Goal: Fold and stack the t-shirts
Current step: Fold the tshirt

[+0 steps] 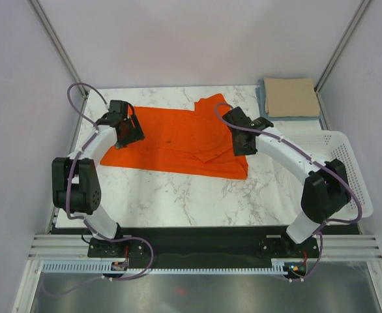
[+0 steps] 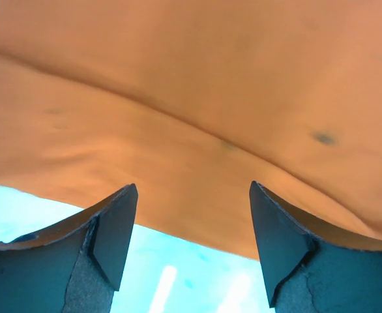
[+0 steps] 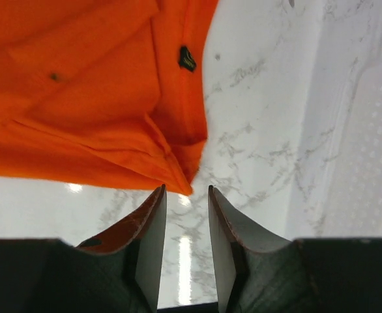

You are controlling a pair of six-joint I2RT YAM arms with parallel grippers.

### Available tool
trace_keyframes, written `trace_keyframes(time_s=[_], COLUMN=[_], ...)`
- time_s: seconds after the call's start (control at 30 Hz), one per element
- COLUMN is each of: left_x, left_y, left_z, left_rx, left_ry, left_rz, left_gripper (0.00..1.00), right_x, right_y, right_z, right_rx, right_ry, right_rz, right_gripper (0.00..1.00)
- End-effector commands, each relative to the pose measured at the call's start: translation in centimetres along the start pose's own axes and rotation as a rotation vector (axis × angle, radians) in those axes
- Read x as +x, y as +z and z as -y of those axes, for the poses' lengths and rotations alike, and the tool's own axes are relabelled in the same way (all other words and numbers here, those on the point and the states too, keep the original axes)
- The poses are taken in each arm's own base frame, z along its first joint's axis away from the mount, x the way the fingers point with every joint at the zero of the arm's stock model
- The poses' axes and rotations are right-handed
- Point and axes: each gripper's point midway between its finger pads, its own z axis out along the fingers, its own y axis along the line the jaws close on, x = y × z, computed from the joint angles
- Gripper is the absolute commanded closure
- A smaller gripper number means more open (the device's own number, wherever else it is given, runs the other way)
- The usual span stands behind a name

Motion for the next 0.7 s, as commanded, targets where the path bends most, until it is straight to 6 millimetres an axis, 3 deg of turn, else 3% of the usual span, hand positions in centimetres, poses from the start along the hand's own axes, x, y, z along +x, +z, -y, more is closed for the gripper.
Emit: trace_keyframes(time_s=[0.0,0.13,0.27,0.37,0.47,0.67], left_x=[1.5,3.1,7.5,10.1,12.2,13.6], left_y=[-4.2,-8.0,-10.9,-10.8,-10.4,-8.0], left_z=[6.7,13.0,18.5,20.8,22.4,22.6], left_rx=[0.392,0.708,0.855,0.865,0.891,0.85], left_ry=[-0.023,-0.001,0.083,0.118,0.115,0.107], left_rz=[-0.112,-0.154,-0.238,-0.269,-0.293,-0.307], left_gripper=[0.23,0.28,0.28,0.28,0.28,0.29], right_x=[-4.2,-7.3,-8.9,-10.0,-9.8,-8.6], right_y=[0.5,3.2,5.8,7.0,8.1,10.7], right_z=[-1.7,-2.3,-3.2,-3.8,-4.1,-3.7], right_rx=[-0.028,-0.061,-0.09,-0.107,-0.107,-0.062], right_ry=[0.292,0.566,0.705,0.761,0.784,0.851], right_rz=[0.073,0.072,0.072,0.087,0.062,0.026], right_gripper=[0.6,0.59,0.59,0.59,0.58,0.59])
